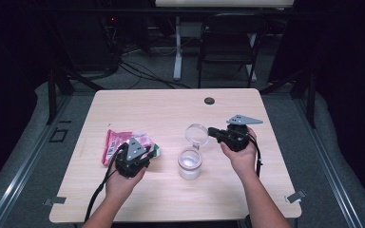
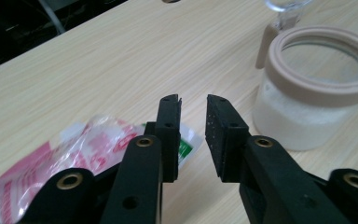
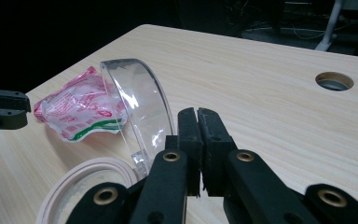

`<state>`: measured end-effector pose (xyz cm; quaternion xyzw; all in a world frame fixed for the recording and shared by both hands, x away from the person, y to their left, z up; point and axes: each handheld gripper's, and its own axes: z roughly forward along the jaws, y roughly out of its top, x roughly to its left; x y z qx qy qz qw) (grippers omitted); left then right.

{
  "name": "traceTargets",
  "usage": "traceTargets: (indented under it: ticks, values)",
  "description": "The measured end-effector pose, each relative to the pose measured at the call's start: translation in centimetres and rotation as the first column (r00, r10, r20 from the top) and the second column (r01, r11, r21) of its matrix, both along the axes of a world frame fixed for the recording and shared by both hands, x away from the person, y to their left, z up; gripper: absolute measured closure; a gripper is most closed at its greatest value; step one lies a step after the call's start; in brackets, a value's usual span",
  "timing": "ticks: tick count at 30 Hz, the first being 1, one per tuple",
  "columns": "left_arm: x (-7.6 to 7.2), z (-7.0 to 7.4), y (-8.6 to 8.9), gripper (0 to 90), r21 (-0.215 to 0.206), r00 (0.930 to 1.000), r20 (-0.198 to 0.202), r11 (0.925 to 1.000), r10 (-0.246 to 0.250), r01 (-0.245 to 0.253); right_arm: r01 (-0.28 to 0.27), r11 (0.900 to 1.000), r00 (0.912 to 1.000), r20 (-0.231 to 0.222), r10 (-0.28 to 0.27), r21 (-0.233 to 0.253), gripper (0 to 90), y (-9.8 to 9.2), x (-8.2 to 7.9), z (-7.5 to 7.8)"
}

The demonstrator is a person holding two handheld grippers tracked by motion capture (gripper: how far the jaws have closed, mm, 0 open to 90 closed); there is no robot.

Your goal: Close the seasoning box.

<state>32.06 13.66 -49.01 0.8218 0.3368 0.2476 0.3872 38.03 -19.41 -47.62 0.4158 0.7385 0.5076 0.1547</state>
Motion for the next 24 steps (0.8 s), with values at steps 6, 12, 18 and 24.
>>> traceTargets:
  ticks: [6,12,18,24]
  values:
    - [0.8,1.3,-2.4,81.2,0.035,0.9988,0.009,0.9982,-0.049,0.049,-0.011,1.0,0.9999,-0.007,0.011,-0.004,88.2,0.2,0.3,-0.2]
    - [1.6,2.3,-4.2,84.2,0.033,0.9969,0.012,0.9965,-0.078,0.078,-0.013,1.0,0.9999,-0.008,0.013,-0.002,87.9,0.2,0.3,-0.2]
    - [2.6,3.3,-6.1,89.2,0.027,0.9936,0.008,0.9933,-0.112,0.112,-0.011,1.0,0.9999,-0.008,0.011,-0.005,87.7,0.2,0.4,-0.3]
    - [3.5,4.0,-7.9,90.0,0.038,0.9908,0.006,0.9901,-0.135,0.135,-0.008,1.0,1.0,-0.006,0.008,0.002,87.5,0.2,0.4,-0.3]
